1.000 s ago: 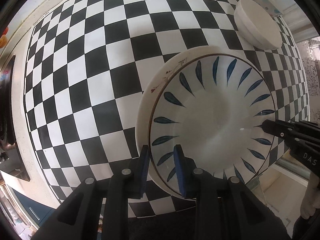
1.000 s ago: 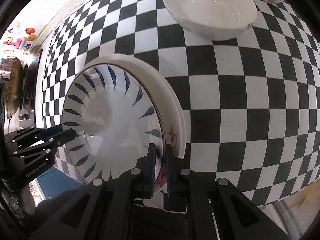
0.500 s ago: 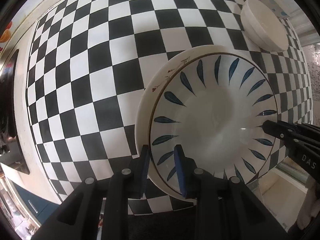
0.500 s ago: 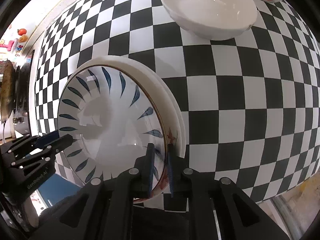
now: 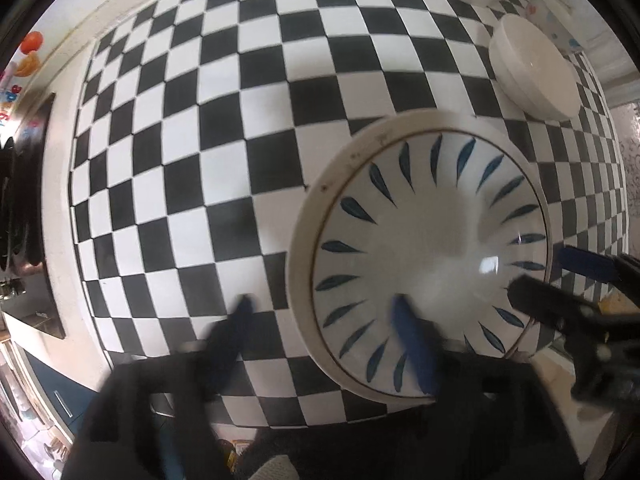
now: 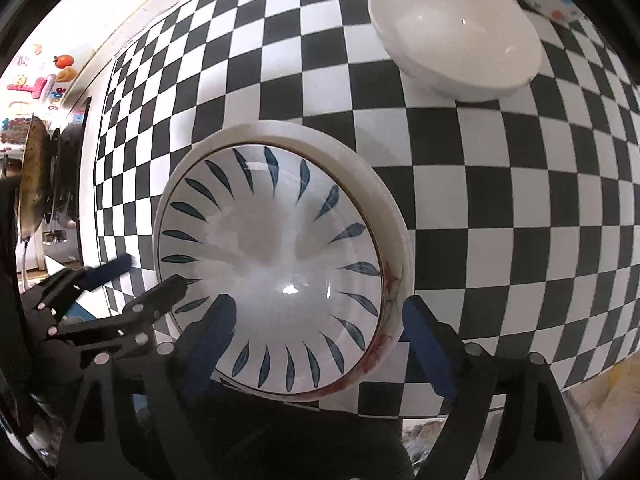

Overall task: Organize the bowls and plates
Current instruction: 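Lower the blue-striped plate onto the stacked plates and open both grippers, then lift both grippers off the plate stack and move toward the bowls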

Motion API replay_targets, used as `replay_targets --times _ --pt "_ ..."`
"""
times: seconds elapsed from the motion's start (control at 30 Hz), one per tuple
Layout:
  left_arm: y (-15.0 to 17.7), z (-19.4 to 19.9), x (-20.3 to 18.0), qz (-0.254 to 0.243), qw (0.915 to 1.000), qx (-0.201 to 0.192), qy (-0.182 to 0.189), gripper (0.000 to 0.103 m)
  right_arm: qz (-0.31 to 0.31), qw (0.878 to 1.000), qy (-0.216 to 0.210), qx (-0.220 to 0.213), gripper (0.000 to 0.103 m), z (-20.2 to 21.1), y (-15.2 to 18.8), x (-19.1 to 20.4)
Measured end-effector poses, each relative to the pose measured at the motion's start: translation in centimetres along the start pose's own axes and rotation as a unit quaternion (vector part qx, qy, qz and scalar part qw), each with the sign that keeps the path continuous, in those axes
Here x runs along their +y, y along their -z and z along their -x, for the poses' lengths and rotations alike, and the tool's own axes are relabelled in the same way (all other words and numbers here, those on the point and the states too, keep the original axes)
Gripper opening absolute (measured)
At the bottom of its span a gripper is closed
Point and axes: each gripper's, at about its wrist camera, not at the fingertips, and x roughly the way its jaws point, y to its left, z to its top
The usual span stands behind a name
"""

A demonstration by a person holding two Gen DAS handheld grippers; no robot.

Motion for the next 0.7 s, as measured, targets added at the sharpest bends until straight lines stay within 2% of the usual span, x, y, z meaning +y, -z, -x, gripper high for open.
replay_targets --times 0.17,0.3,0.47,0.7 --pt "0.2 0.9 0.6 0.019 0.9996 -0.019 0.006 0.083 0.012 0.999 0.033 -0.016 0.09 1.2 0.7 0.7" --pt "1.0 2.4 1.3 0.036 0.9987 -0.034 0.013 0.083 0.014 0.999 0.038 -0.031 0.09 2.8 1.4 1.0" --pt "2.9 7.1 1.5 0.039 0.997 -0.066 0.013 0.083 0.02 0.997 0.045 -0.062 0.09 7.1 2.9 1.8" --pt "5.7 15.9 1.0 0.033 0.9915 -0.126 0.01 0.084 0.025 0.991 0.047 -0.126 0.09 15.6 5.8 3.4"
